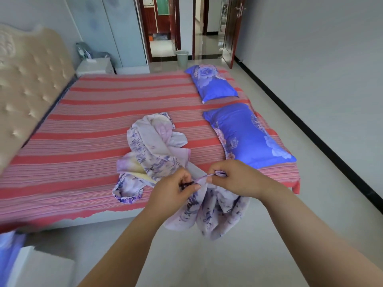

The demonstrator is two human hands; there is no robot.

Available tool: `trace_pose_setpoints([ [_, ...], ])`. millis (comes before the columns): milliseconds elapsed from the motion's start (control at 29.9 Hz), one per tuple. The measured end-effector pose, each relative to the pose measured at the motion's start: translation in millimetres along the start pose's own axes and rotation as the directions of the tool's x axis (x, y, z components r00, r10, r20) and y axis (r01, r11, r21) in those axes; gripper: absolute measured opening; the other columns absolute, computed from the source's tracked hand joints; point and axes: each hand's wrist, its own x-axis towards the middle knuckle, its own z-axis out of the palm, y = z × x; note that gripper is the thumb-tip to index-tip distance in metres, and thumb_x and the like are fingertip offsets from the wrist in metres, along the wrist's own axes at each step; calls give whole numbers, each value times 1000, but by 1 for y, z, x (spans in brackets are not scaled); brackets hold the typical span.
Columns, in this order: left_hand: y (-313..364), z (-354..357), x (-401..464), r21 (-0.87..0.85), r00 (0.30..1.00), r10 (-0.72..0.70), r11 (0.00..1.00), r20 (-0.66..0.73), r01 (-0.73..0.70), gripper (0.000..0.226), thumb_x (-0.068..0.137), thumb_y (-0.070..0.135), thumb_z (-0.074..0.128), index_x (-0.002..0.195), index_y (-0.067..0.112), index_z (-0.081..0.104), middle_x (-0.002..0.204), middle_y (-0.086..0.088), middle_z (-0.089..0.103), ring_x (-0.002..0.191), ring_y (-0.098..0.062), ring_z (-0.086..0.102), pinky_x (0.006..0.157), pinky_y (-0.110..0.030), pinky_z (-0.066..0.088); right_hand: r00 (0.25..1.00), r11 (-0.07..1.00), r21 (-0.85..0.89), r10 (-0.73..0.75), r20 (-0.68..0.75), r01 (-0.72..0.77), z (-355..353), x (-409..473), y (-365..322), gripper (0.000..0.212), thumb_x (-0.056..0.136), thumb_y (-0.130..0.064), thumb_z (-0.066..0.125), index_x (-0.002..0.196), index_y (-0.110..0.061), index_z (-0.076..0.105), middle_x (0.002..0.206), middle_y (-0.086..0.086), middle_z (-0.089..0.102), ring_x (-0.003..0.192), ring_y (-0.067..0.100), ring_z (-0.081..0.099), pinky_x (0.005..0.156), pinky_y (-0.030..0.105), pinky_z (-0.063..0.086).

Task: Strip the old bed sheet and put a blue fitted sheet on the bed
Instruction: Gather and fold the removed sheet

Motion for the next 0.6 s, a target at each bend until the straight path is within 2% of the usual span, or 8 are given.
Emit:
trace_pose_setpoints([
  [67, -4, 1, -4, 45, 995, 44, 998, -90, -40, 25, 83, 37, 69, 79, 26, 47, 69, 13, 53, 62, -4, 49, 59, -26, 42, 999, 1000, -3, 19, -47, -20, -6, -2, -4, 16, 88, -43, 60, 79, -29, 61, 76, -10, 61, 73, 5, 54, 74, 26, 46],
  [200, -7, 12, -3, 115, 942, 223, 973, -250, -199, 15, 86, 43, 55, 84, 29, 50, 78, 13, 59, 69, -6, 51, 56, -24, 45, 994, 1000, 16, 24, -106, -22, -13, -4, -11, 13, 87, -40, 62, 76, -33, 60, 72, -15, 59, 70, -4, 52, 71, 23, 43],
  [267, -3, 18, 0, 145, 904, 298, 953, -306, -265, 10, 89, 36, 53, 88, 26, 55, 83, 10, 62, 73, -7, 54, 59, -24, 45, 992, 1000, 15, 25, -123, -23, -14, -4, -14, 14, 87, -41, 62, 75, -34, 61, 74, -15, 61, 73, -1, 54, 75, 26, 47],
  [334, 4, 22, 3, 198, 839, 386, 922, -384, -334, 11, 90, 25, 56, 88, 18, 64, 87, 5, 65, 79, -10, 57, 65, -16, 43, 991, 999, 25, 36, -132, -33, -15, -5, -15, 14, 87, -42, 62, 75, -35, 61, 75, -15, 62, 76, 1, 55, 77, 28, 48],
  [401, 9, 24, 5, 291, 736, 494, 869, -464, -400, 15, 90, 18, 58, 84, 10, 70, 90, 0, 68, 86, -11, 58, 77, -11, 40, 990, 999, 36, 41, -138, -36, -14, -6, -16, 16, 87, -42, 62, 73, -35, 60, 72, -15, 60, 74, 3, 54, 76, 29, 47],
  [468, 9, 26, 6, 357, 660, 555, 831, -506, -426, 20, 91, 17, 58, 81, 6, 71, 88, -4, 68, 88, -12, 57, 82, -15, 42, 987, 998, 39, 45, -152, -39, -14, -7, -16, 18, 87, -42, 62, 71, -34, 59, 69, -14, 58, 72, 4, 53, 75, 31, 47],
  [535, 3, 29, 6, 369, 664, 534, 844, -523, -388, 21, 92, 20, 59, 79, 7, 71, 85, -3, 67, 84, -13, 57, 77, -19, 45, 984, 998, 46, 55, -167, -48, -14, -7, -15, 16, 87, -41, 62, 73, -34, 60, 71, -12, 60, 72, 6, 54, 76, 32, 49],
  [601, -8, 35, 4, 327, 736, 434, 897, -520, -298, 20, 91, 25, 60, 81, 11, 71, 87, -1, 65, 82, -12, 58, 72, -17, 43, 982, 997, 53, 64, -177, -56, -15, -7, -14, 13, 87, -40, 61, 76, -33, 61, 74, -11, 62, 74, 7, 56, 77, 32, 50],
])
